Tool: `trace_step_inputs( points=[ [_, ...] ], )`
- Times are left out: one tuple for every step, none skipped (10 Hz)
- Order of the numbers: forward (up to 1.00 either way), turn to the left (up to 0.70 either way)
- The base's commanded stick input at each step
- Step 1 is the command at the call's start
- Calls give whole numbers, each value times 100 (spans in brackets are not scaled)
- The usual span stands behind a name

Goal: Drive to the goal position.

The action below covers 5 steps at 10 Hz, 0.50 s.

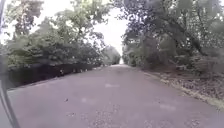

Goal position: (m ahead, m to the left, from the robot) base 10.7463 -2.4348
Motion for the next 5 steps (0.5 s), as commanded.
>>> trace_step_inputs(
  points=[
    [70,0],
    [70,0],
    [70,0],
    [70,0],
    [70,0]
  ],
)
